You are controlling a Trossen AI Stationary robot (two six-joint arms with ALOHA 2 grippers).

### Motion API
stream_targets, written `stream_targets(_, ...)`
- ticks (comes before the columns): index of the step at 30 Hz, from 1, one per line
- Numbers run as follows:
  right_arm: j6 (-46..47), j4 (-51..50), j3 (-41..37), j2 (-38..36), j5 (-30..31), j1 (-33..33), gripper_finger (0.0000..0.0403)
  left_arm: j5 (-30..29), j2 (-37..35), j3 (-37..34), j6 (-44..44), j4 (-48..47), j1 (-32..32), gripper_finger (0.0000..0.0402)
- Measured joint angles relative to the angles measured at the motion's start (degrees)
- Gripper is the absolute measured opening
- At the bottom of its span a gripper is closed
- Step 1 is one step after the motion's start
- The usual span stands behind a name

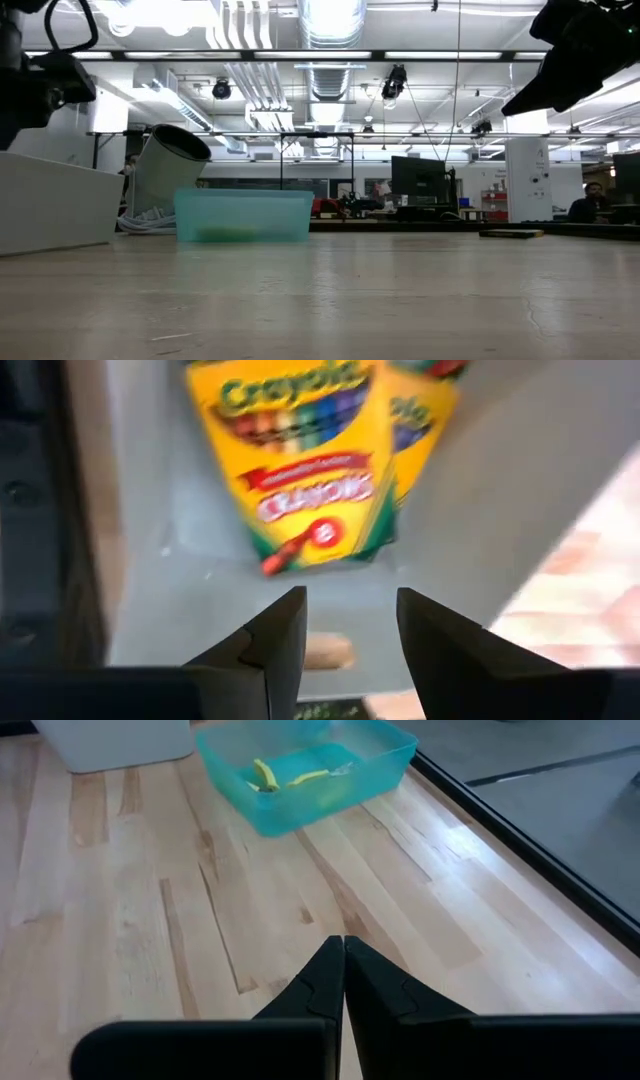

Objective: Pick & Place School Supplies
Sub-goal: Put the yellow crayon box into the gray bin

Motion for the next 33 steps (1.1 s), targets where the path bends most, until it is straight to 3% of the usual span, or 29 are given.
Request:
stream_targets(5, 0.0, 0.0, -0.1, 0.0, 0.0, 0.0, 0.0008, -10.2, -0.4, 0.0, -0.5, 5.9, 0.0, 0.0161)
stream_targets(9, 0.0, 0.1, -0.1, 0.0, 0.1, 0.0, 0.0008, -24.2, -0.4, 0.0, 6.4, 16.7, 0.0, 0.0161)
stream_targets(14, 0.0, 0.2, 0.0, 0.0, 1.5, 0.0, 0.0008, -47.5, -0.4, 0.0, 20.8, 37.4, 0.0, 0.0161)
stream_targets(17, 2.0, 0.3, 0.7, 0.0, 2.9, -0.2, 0.0008, -60.4, -0.3, 0.0, 36.4, 55.2, 0.1, 0.0161)
stream_targets(19, 6.0, 0.2, 1.3, 0.0, 4.6, -1.0, 0.0008, -65.7, 0.0, 0.0, 49.2, 67.1, 0.2, 0.0161)
stream_targets(22, 12.1, -0.5, 2.5, 0.0, 7.2, -2.8, 0.0008, -67.4, 0.7, 0.0, 69.7, 81.9, 0.3, 0.0161)
stream_targets(26, 18.1, -3.0, 5.8, 0.4, 7.7, -7.0, 0.0008, -67.7, 3.0, 0.0, 92.0, 90.9, 0.8, 0.0161)
stream_targets(29, 17.8, -5.9, 9.0, 1.5, 8.8, -11.1, 0.0008, -67.6, 5.8, 0.0, 98.6, 91.9, 2.5, 0.0161)
stream_targets(33, 17.5, -11.9, 14.6, 4.6, 9.3, -19.2, 0.0008, -66.1, 10.0, 0.0, 99.5, 92.0, 7.0, 0.0161)
